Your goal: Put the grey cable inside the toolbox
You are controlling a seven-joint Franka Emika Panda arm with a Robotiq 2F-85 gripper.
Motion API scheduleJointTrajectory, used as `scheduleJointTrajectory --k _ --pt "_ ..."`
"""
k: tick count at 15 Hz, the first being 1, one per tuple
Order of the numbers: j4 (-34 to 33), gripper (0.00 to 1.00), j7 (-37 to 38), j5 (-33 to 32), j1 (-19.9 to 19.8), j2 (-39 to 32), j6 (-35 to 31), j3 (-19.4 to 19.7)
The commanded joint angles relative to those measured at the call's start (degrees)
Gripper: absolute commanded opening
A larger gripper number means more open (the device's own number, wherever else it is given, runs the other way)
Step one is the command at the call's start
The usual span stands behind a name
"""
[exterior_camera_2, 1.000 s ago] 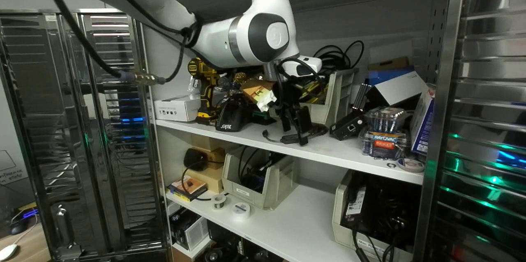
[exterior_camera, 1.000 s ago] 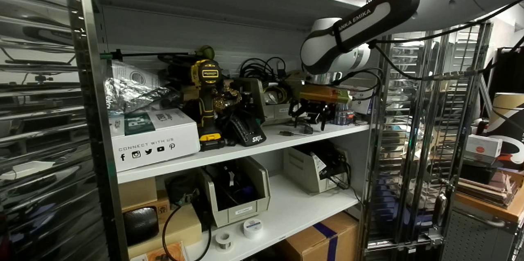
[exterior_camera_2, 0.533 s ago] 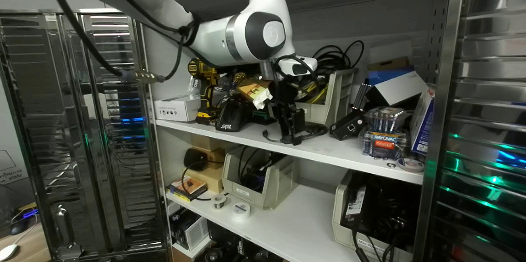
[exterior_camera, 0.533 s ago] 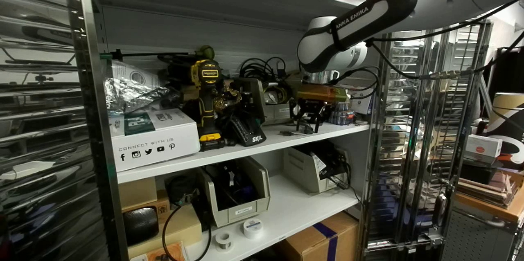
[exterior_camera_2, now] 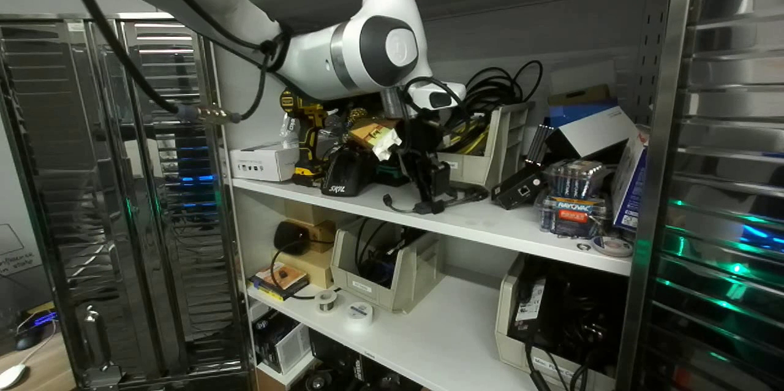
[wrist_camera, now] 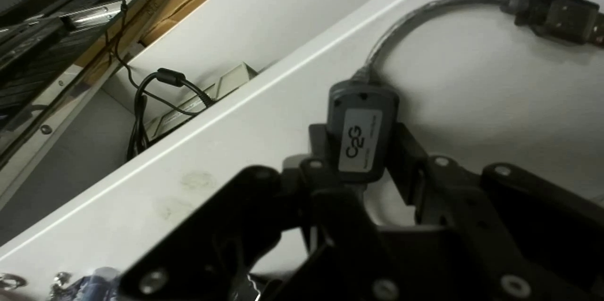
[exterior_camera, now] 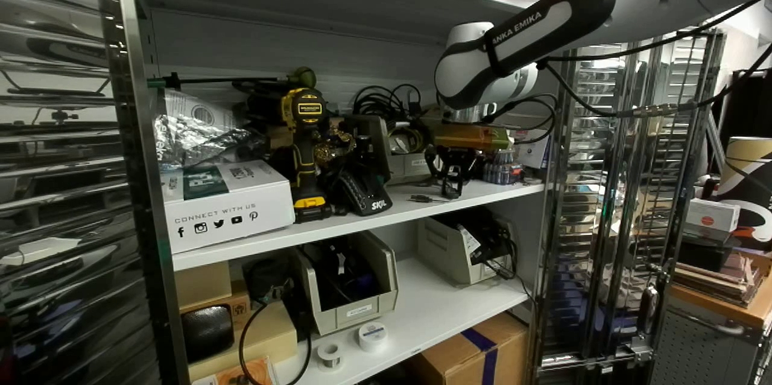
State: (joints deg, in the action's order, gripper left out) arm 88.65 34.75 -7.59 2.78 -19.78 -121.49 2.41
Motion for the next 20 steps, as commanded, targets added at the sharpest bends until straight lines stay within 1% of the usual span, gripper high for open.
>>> scheduleJointTrajectory --k 1,6,10,13,15,17,20 --pt "6.04 0.12 1.7 -3.28 2.29 5.12 -2.1 1.02" --pt "16.59 0.11 4.37 -8.5 3.02 13.62 -8.0 0.68" --pt "21.35 0.12 9.18 -13.88 1.91 18.79 -12.41 0.05" --pt "21.72 0.12 13.22 -18.43 0.99 19.95 -16.6 -0.59" --pt "20.42 0.11 16.95 -22.21 0.64 19.05 -20.17 -0.78" --pt "17.7 0.12 21.47 -27.04 0.51 16.9 -22.72 -0.71" --pt "13.63 0.12 27.23 -33.03 0.76 13.81 -24.54 -0.54"
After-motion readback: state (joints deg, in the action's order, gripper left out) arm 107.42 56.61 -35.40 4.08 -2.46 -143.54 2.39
